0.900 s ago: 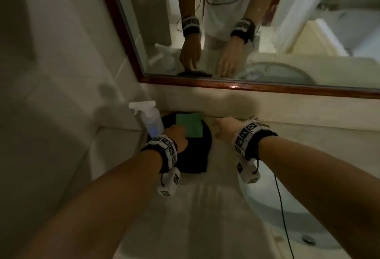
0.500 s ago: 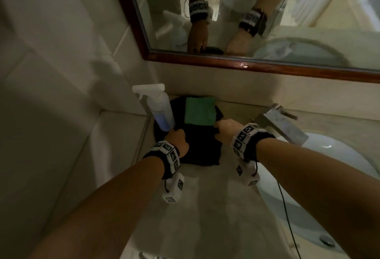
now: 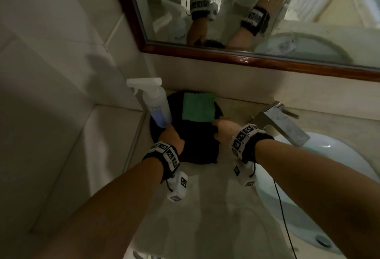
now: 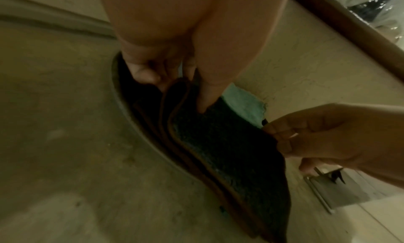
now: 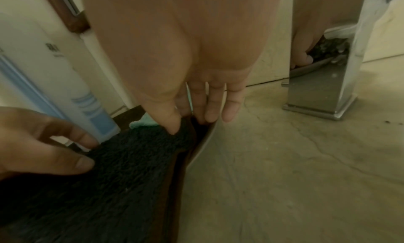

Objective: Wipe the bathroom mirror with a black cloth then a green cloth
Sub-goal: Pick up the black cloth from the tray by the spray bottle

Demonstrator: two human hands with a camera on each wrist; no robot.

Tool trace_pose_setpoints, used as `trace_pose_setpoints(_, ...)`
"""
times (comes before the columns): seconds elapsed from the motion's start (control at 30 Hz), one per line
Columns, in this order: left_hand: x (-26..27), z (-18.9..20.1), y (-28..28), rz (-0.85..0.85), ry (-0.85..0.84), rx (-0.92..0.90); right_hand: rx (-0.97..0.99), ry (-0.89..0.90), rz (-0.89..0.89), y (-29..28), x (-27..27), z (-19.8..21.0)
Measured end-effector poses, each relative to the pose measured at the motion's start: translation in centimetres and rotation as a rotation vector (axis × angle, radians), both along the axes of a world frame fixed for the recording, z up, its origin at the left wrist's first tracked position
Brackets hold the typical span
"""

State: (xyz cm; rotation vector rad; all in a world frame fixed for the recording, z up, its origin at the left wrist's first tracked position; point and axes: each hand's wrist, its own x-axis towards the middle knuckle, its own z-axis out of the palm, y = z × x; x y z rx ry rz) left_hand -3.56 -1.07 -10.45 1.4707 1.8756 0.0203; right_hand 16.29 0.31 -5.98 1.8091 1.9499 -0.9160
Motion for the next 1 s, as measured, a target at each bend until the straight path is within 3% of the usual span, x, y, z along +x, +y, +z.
trace_pose_setpoints(0.33,0.3,1.0,0.7,-0.037,0.020,-0.050,0.016,0.040,-0.008,-0.6,0.4,0.0)
trace_pose_setpoints(0.63,2.1,4.2,0.2,-0.024,-0.252,-0.031,0.025,0.086,-0.063,-1.2,0.8,1.0)
trace_pose_setpoints(1.0,5.2,9.7,-0.6,-0.142,-0.335,0.089,0.143,0.251,-0.145,-1.9,1.6,5.0)
